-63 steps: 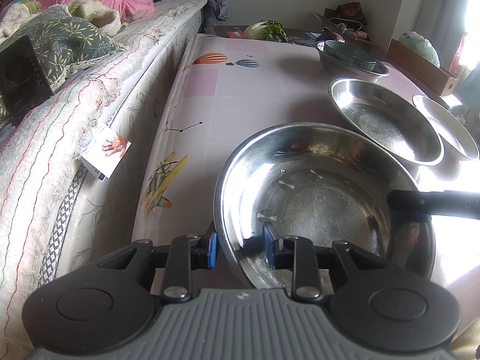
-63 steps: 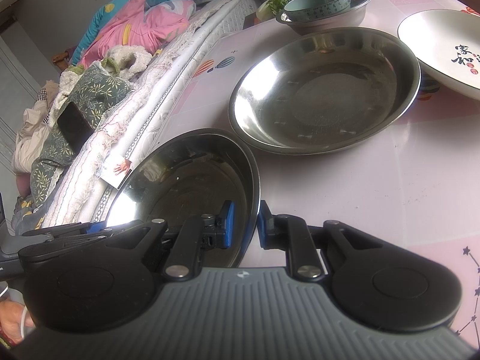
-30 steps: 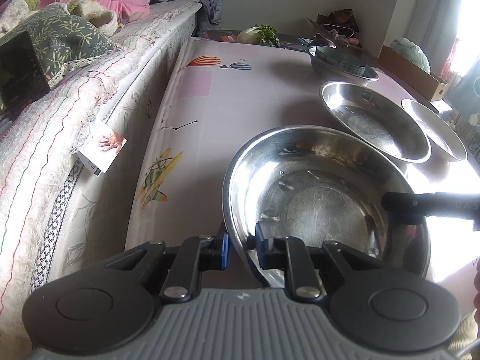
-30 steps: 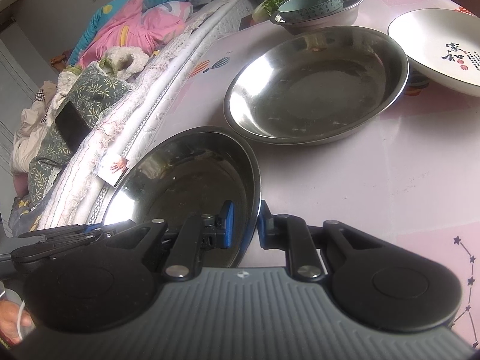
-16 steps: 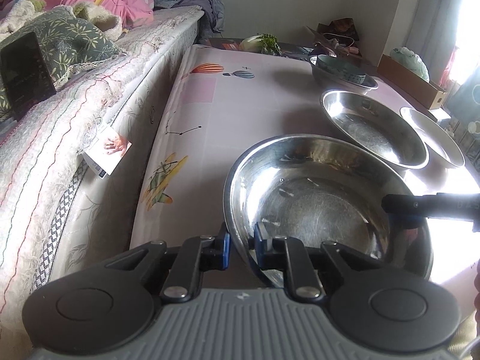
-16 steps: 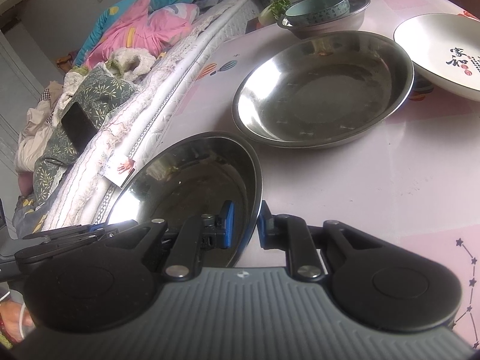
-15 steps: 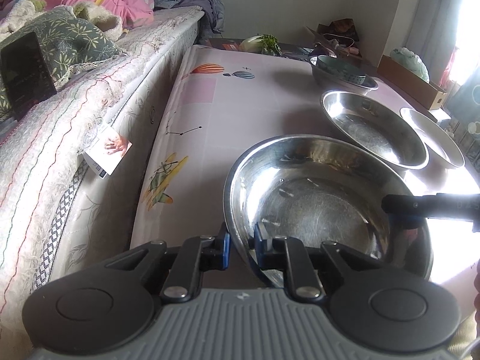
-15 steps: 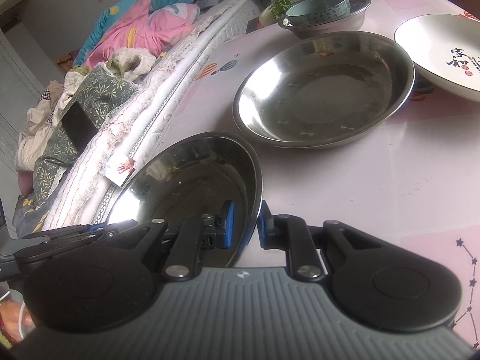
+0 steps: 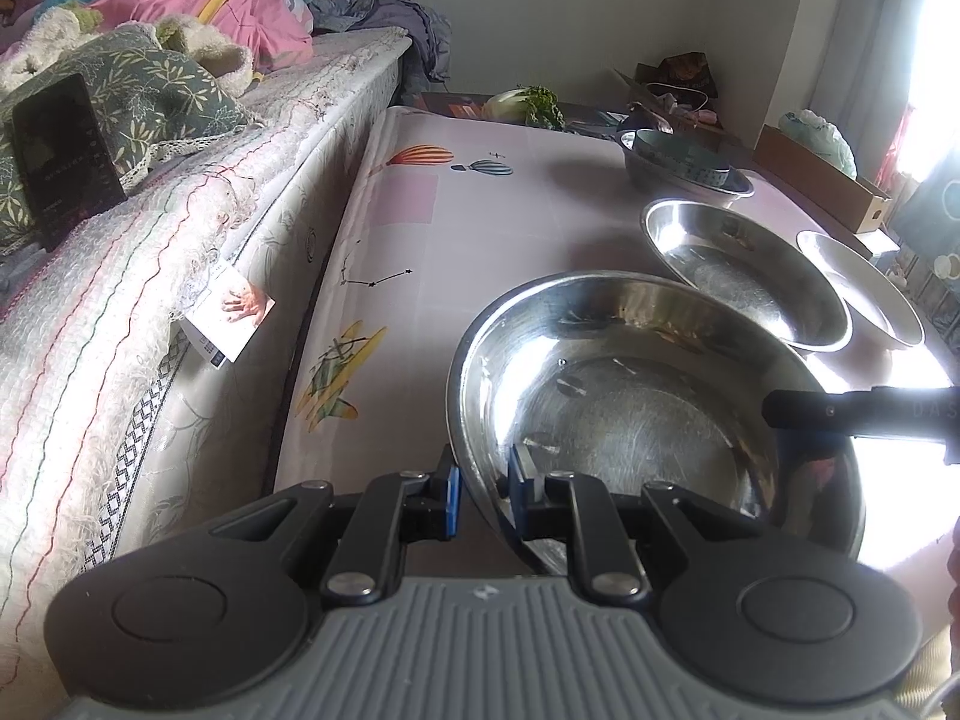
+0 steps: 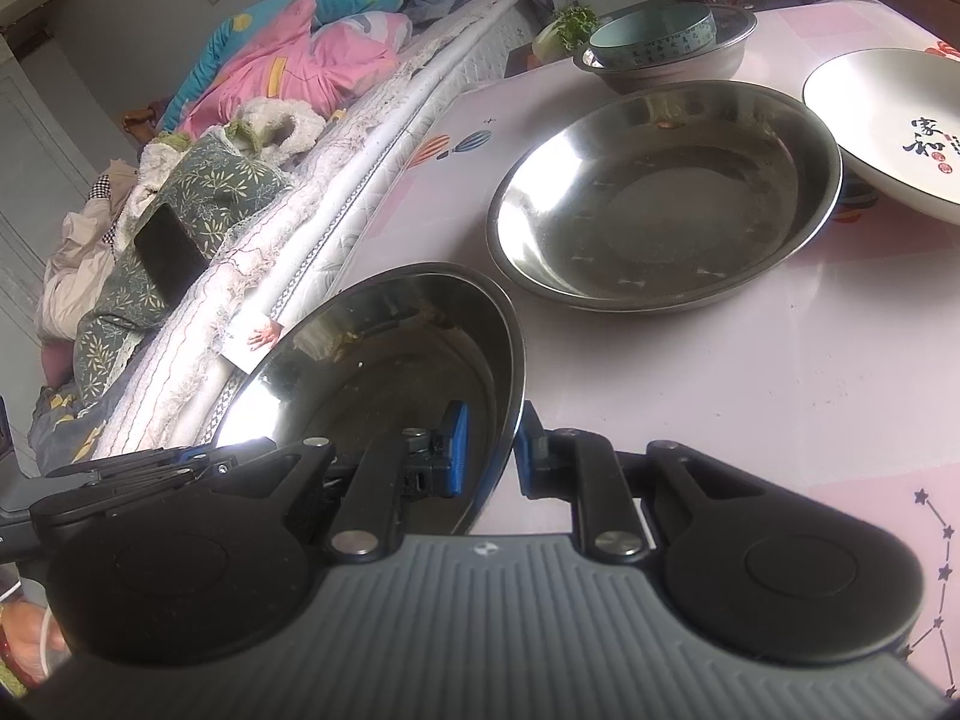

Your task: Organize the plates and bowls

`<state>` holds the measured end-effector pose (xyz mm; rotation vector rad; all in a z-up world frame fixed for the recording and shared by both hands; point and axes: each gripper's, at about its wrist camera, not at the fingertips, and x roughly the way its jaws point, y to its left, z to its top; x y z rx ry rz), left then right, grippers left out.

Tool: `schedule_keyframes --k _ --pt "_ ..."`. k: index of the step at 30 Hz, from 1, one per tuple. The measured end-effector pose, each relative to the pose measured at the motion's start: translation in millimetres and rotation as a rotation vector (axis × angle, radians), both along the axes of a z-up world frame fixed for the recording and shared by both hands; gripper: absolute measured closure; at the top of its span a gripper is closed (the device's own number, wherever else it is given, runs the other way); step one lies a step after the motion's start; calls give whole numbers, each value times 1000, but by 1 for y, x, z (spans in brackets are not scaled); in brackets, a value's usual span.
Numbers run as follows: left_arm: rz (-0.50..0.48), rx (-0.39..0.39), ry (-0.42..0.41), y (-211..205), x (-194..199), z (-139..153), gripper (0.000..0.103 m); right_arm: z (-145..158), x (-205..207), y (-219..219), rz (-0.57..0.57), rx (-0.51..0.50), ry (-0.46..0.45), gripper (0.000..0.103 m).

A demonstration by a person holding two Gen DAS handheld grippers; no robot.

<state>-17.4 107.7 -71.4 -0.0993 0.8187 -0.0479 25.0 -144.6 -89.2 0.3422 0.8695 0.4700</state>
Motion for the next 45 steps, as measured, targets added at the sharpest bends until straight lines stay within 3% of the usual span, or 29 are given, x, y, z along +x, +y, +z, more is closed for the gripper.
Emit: schedule_keyframes --k 23,45 --pt "-7 11 -54 -12 11 18 86 19 6 -11 -26 15 -42 88" --pt "-138 6 -72 -65 81 31 86 30 31 -69 -185 13 -44 87"
